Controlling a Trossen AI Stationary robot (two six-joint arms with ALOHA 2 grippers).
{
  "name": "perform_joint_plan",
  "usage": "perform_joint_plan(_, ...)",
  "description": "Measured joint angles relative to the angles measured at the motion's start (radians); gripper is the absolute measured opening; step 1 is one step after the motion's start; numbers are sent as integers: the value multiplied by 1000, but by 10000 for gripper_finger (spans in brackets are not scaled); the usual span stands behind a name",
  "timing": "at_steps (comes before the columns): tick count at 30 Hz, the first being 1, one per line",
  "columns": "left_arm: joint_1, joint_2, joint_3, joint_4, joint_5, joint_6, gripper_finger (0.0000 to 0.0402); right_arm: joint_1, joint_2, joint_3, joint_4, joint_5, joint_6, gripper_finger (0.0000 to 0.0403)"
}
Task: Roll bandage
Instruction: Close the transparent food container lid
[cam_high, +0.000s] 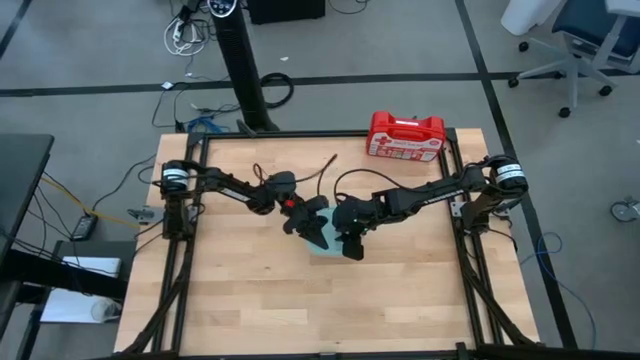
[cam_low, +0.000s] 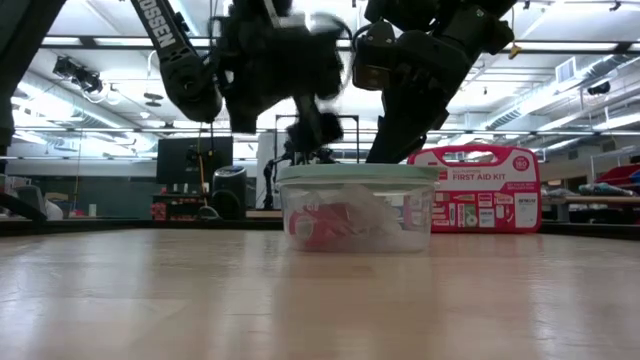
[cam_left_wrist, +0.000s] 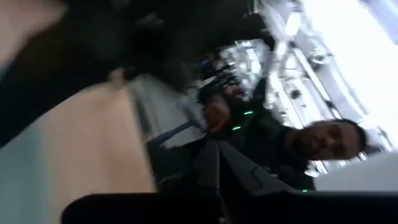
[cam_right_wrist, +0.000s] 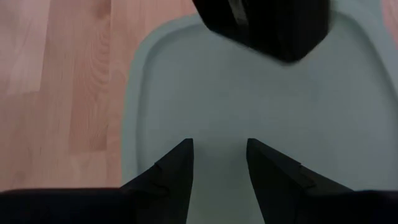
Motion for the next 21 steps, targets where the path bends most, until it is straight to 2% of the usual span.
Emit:
perform_joint_plan(2,0,-7,2,98,4,-53,2,0,0,0,0,0,0,149)
perform_joint_plan(4,-1,-7,3,78,-10,-32,2,0,0,0,1,-1,0,149)
perform_joint_plan(7,-1,-2,-8,-162,-107,152,1,0,0,0,2,-1,0,149)
perform_joint_plan(9,1,-9,-3,-282,-129,258,1,0,0,0,2,0,0,149)
perform_joint_plan(11,5,-7,-4,-263,-104,281,1,0,0,0,0,0,0,149)
perform_joint_plan(16,6,-8,-5,-82,-87,148,1,-5,0,0,-1,-1,0,149)
perform_joint_plan(21,-10,-14,-4,-90,-70,179,1,-6,0,0,0,-1,0,149)
